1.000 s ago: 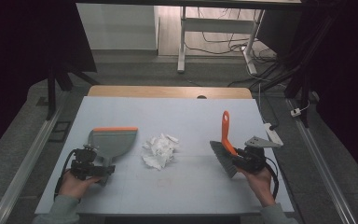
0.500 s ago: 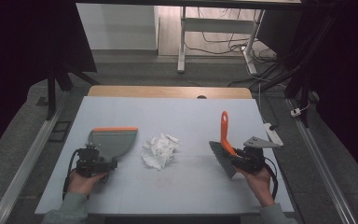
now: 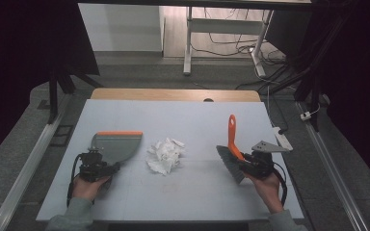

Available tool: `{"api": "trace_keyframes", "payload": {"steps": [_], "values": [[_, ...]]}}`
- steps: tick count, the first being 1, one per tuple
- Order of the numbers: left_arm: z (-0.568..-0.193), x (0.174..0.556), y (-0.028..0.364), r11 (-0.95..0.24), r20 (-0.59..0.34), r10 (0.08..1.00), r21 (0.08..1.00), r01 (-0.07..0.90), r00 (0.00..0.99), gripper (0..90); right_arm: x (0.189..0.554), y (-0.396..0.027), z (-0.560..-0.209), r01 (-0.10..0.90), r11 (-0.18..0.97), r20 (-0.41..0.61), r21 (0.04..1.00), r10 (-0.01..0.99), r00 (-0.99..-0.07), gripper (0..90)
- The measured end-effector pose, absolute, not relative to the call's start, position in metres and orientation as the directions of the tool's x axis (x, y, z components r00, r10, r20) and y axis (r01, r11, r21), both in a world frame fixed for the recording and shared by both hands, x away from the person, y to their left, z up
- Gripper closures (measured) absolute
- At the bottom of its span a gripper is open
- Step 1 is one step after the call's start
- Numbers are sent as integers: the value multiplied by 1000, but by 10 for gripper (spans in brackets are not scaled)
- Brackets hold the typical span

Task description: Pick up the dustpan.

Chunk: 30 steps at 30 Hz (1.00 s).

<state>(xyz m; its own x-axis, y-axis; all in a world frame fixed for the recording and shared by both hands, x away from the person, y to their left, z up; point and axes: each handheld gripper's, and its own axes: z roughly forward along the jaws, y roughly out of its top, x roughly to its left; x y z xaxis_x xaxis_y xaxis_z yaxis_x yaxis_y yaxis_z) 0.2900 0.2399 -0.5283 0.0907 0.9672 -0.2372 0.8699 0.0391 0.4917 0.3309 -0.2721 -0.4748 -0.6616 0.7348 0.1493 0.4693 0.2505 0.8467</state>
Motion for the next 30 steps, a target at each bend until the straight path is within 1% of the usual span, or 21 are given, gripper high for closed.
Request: {"api": "trace_keyframes", "payload": {"steps": [6, 12, 14, 17, 30], "values": [[-526, 289, 241, 55, -256, 963, 509, 859, 90, 445, 331, -272, -475, 469, 253, 148, 846, 735, -662, 702], [-527, 288, 242, 51, -263, 959, 516, 855, 102, 486, 331, -271, -476, 468, 259, 144, 845, 733, -665, 702], [-527, 288, 243, 53, -268, 958, 519, 853, 104, 519, 331, -271, -476, 468, 263, 140, 844, 734, -665, 702], [-527, 287, 244, 52, -267, 958, 524, 850, 105, 604, 331, -271, -476, 468, 263, 140, 844, 734, -665, 702], [-526, 287, 250, 36, -265, 955, 541, 840, 130, 618, 330, -271, -475, 466, 260, 139, 846, 735, -664, 703]]}}
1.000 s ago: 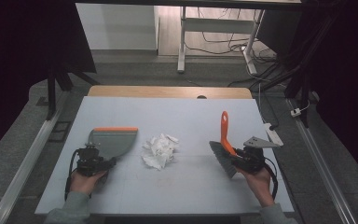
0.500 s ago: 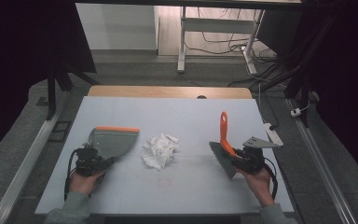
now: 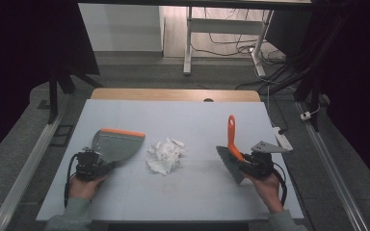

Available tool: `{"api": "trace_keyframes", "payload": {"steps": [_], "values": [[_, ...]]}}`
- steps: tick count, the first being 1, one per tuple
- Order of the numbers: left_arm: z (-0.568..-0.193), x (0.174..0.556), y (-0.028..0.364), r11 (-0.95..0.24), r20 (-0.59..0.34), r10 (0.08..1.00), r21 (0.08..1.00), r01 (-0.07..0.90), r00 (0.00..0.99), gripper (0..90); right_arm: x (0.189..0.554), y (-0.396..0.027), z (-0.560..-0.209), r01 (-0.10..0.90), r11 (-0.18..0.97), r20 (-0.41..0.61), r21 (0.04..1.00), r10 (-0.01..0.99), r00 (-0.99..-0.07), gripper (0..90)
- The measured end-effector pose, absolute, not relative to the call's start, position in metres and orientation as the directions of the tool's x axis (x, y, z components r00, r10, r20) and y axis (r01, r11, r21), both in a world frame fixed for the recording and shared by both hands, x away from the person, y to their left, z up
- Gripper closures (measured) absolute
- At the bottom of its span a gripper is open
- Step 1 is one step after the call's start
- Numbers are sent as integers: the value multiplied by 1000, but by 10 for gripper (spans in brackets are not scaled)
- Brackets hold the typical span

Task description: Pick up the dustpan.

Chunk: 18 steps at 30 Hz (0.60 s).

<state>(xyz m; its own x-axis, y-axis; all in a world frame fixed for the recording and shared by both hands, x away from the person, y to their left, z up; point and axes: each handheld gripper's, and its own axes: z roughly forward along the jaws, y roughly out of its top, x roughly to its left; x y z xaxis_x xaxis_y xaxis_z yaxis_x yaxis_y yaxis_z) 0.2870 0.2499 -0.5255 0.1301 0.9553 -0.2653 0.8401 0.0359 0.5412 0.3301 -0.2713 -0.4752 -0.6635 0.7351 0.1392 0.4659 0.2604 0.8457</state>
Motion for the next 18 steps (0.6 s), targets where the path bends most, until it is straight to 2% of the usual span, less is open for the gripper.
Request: {"api": "trace_keyframes", "payload": {"steps": [18], "values": [[-512, 278, 267, 5, -274, 937, 629, 777, 216, 619, 330, -272, -474, 462, 253, 141, 850, 736, -662, 703]]}}
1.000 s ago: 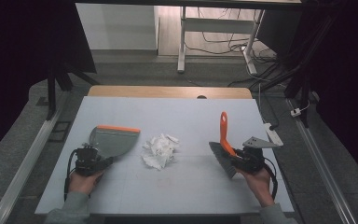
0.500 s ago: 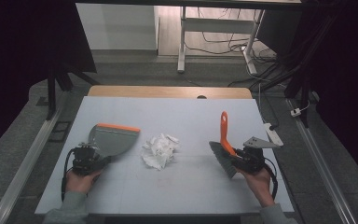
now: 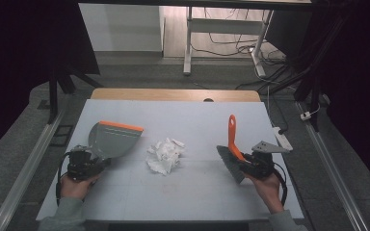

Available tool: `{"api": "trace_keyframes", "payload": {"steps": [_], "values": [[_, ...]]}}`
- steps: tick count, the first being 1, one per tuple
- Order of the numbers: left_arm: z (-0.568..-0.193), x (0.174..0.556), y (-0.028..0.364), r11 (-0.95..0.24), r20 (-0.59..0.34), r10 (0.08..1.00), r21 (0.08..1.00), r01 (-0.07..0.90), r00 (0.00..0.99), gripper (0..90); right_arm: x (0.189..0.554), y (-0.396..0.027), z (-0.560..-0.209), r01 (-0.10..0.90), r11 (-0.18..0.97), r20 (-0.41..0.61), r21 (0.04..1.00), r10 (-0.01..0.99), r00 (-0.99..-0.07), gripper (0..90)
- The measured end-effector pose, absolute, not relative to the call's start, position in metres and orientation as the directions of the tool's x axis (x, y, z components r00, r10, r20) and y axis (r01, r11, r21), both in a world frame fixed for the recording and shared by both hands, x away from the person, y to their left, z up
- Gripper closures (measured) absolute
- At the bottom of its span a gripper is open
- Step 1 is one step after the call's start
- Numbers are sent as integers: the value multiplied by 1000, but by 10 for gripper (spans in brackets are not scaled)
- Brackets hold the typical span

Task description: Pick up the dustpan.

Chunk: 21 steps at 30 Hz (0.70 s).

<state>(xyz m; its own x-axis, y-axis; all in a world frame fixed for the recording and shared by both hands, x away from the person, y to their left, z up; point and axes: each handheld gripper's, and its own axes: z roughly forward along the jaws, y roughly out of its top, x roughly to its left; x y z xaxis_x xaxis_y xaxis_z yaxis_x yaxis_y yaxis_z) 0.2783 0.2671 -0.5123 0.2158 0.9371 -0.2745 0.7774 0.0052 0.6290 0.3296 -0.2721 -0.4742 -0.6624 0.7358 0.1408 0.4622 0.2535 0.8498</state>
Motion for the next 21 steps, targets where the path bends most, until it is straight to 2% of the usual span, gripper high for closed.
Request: {"api": "trace_keyframes", "payload": {"steps": [11, 21], "values": [[-500, 268, 281, -52, -266, 911, 683, 728, 314, 619, 330, -271, -474, 461, 255, 140, 850, 735, -664, 703], [-491, 262, 280, -109, -233, 901, 696, 710, 367, 619, 330, -272, -474, 462, 253, 138, 850, 739, -659, 703]]}}
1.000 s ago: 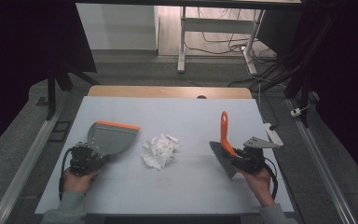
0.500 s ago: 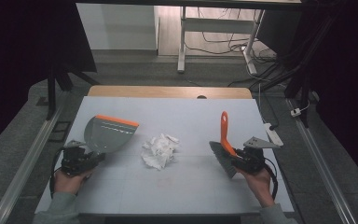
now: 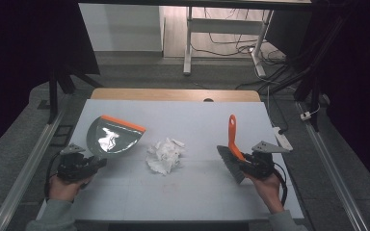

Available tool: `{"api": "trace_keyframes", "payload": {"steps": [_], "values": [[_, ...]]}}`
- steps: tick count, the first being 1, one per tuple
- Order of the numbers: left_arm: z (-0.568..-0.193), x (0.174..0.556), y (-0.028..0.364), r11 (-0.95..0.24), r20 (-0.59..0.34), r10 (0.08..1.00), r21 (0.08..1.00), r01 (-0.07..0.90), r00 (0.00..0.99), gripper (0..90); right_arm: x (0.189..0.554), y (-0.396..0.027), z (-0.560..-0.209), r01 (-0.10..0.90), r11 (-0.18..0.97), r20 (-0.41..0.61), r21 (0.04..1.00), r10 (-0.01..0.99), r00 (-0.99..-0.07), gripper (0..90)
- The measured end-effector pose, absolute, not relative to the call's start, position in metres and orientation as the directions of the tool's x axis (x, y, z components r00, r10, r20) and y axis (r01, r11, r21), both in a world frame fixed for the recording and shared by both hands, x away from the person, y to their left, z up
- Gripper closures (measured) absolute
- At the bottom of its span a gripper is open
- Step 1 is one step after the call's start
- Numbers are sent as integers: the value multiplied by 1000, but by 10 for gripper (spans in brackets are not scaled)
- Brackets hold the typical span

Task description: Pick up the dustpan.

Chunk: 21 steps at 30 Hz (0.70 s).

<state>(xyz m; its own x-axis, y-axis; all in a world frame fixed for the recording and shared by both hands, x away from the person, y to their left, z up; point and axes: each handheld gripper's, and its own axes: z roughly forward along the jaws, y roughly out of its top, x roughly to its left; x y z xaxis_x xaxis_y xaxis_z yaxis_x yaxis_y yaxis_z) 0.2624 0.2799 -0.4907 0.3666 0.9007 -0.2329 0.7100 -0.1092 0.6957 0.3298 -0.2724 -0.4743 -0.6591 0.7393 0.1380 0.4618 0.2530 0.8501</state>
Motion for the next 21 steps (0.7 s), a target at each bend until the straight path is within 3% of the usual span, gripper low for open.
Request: {"api": "trace_keyframes", "payload": {"steps": [6, 21], "values": [[-483, 255, 280, -178, -227, 862, 702, 690, 453, 619, 329, -272, -474, 459, 254, 136, 851, 739, -660, 703], [-476, 246, 282, -265, -229, 801, 693, 670, 553, 619, 330, -271, -474, 459, 253, 134, 852, 741, -658, 703]]}}
